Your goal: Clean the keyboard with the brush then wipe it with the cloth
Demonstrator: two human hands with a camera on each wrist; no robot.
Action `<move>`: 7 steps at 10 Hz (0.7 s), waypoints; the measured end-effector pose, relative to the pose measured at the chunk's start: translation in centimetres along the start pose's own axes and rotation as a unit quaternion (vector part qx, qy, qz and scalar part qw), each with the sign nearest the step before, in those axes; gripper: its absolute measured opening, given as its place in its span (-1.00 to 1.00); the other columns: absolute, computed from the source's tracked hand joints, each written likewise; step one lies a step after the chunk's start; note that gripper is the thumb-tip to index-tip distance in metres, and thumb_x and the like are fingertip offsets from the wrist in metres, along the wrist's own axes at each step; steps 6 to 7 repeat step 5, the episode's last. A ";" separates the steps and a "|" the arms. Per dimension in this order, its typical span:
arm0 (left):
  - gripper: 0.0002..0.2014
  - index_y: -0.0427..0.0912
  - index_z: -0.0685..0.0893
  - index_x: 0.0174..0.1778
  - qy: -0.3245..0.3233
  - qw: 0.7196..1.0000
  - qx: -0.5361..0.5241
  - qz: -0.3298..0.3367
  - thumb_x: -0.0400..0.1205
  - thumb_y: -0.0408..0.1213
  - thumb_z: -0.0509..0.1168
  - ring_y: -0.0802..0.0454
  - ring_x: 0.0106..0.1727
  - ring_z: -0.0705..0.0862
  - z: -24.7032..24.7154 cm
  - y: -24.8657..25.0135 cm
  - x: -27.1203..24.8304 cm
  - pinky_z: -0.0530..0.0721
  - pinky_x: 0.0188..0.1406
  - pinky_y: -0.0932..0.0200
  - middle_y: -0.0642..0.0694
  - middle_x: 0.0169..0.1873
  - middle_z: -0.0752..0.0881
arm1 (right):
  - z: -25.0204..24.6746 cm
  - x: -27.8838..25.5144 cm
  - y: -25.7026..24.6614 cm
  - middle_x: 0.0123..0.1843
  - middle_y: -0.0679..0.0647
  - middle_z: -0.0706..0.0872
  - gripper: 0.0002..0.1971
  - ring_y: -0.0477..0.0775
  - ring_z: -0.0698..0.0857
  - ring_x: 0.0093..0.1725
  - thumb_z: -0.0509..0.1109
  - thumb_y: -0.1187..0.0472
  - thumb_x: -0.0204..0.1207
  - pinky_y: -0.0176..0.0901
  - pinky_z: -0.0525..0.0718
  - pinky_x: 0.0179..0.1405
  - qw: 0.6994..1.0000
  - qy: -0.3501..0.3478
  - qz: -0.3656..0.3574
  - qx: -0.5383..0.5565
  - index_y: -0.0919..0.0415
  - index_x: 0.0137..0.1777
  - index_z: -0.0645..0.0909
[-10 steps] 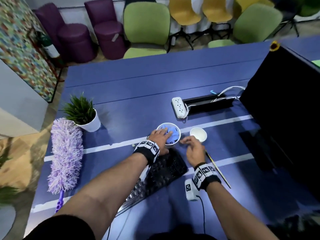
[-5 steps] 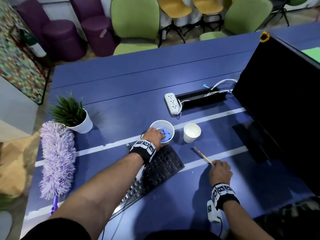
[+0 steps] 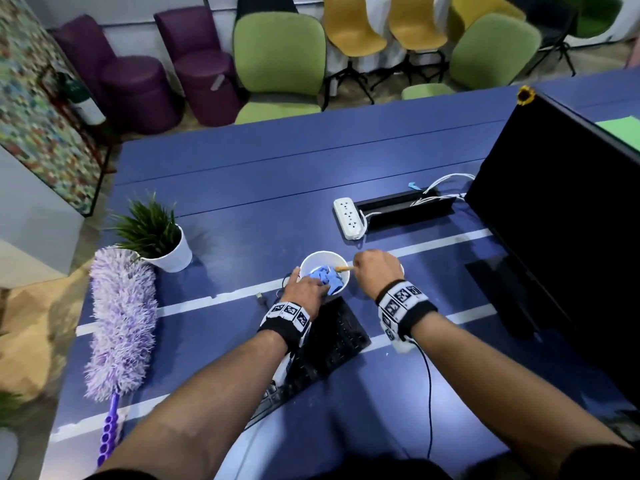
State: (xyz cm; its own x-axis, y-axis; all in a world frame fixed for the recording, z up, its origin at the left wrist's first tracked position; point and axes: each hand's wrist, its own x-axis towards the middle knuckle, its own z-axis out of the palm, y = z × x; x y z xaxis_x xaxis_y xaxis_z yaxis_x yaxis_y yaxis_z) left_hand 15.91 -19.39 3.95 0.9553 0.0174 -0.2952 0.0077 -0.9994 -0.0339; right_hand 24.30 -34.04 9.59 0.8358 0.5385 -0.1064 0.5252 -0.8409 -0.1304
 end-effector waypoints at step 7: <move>-0.34 -0.01 0.22 0.64 0.184 0.956 -0.225 -0.043 0.58 -0.07 0.20 -0.15 0.65 0.18 3.3 -1.6 -6.1 0.18 0.61 -0.09 -0.08 0.60 0.31 | 3.8 0.6 -1.5 0.19 0.18 0.70 -0.42 0.28 0.60 0.21 0.42 -0.05 0.35 0.15 0.47 0.12 0.993 0.095 0.055 0.036 0.10 0.38 0.52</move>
